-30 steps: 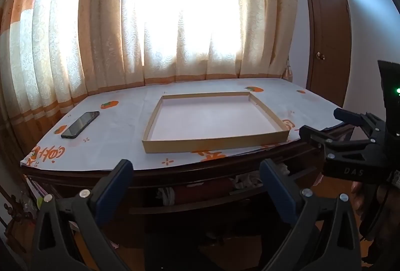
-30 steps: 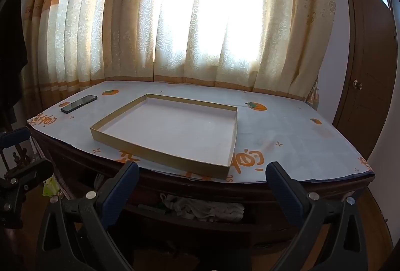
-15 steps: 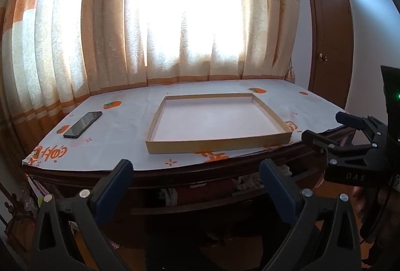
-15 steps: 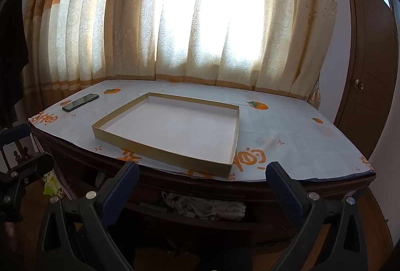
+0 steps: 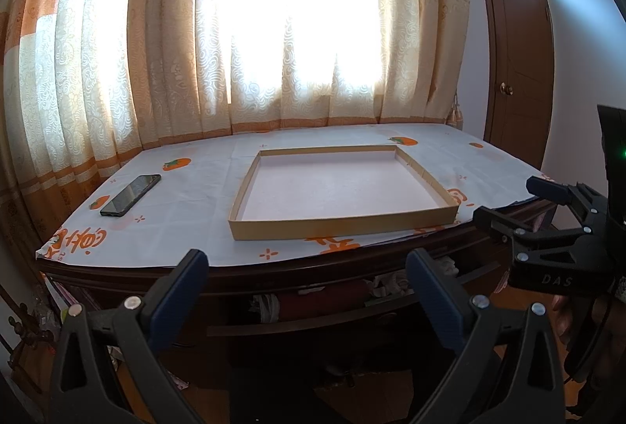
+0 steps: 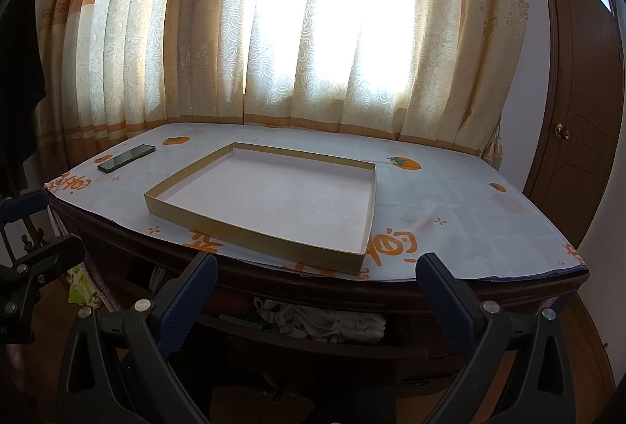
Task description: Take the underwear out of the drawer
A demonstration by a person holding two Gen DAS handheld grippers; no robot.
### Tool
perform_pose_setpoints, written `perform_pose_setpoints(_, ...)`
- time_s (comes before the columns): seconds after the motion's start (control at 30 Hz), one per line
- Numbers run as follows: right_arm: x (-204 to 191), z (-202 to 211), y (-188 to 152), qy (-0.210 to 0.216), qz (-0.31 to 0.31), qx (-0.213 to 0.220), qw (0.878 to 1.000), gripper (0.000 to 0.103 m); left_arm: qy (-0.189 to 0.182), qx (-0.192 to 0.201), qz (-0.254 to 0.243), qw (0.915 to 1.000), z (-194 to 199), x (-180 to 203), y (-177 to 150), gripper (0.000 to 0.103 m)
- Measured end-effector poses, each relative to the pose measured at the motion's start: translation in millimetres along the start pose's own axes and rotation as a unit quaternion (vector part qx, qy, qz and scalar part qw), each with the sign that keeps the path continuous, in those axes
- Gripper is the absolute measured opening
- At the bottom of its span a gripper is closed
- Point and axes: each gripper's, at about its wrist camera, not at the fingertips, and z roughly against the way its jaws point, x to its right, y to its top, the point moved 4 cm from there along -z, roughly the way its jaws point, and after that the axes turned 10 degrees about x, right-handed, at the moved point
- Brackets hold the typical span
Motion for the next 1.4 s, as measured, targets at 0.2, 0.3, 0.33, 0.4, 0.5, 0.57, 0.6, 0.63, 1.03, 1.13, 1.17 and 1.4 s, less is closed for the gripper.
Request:
perform_pose_setpoints(0.2,-2.2,0.6,-3.2,0.0,0.0,-0.001,1.0,0.102,0.0,0.0,-0.001,1.0,-0.1,-1.2,0.2,0.103)
perform_pose_setpoints(0.3,-3.2,0.8,-5.1,0.0,0.0,-0.001,1.0,0.102,0.0,0.0,-0.001,1.0,-0.2,-3.2,0.3,0.103)
perform_pose_setpoints(0.33,-3.8,0.9,-5.9,0.001,0.001,0.0,1.0,0.102,0.0,0.0,-0.001,1.0,-0.2,-2.4,0.2,0.103)
perform_pose_setpoints(0.4,-5.5,1.6,-7.8,0.001,0.001,-0.001,1.0,0.102,0.0,0.0,-0.001,1.0,-0.1,-2.9,0.2,0.103)
perform_pose_setpoints(0.5,-4.1,0.8,-6.0,0.001,0.001,-0.001,1.0,0.102,0.0,0.0,-0.002,1.0,-0.2,-2.8,0.1,0.103)
perform_pose_setpoints(0.57,-5.5,1.3,-7.2,0.001,0.001,-0.001,1.0,0.102,0.0,0.0,-0.001,1.0,-0.1,-3.5,0.2,0.103)
perform_pose_setpoints(0.6,-4.2,0.7,-5.8,0.001,0.001,-0.002,1.0,0.102,0.0,0.0,-0.001,1.0,0.0,-3.5,0.2,0.103)
perform_pose_setpoints(0.63,-4.1,0.7,-5.7,0.001,0.001,-0.002,1.0,0.102,0.0,0.0,-0.002,1.0,-0.2,-1.9,0.0,0.103)
perform_pose_setpoints(1.03,-3.3,1.4,-7.8,0.002,0.001,-0.003,1.0,0.102,0.001,0.0,-0.002,1.0,-0.2,-1.3,-0.3,0.103)
perform_pose_setpoints(1.13,-3.2,1.3,-7.6,0.002,0.001,-0.003,1.0,0.102,0.001,0.0,-0.002,1.0,-0.3,-1.2,-0.4,0.103)
perform_pose_setpoints(1.17,-3.3,1.5,-8.0,0.002,0.001,-0.003,1.0,0.102,0.001,0.0,-0.003,1.0,-0.4,-1.1,-0.3,0.103)
perform_pose_setpoints(1.4,-3.4,1.5,-7.8,0.004,0.002,0.0,1.0,0.102,0.001,0.0,-0.003,1.0,-0.5,-1.3,-0.7,0.103)
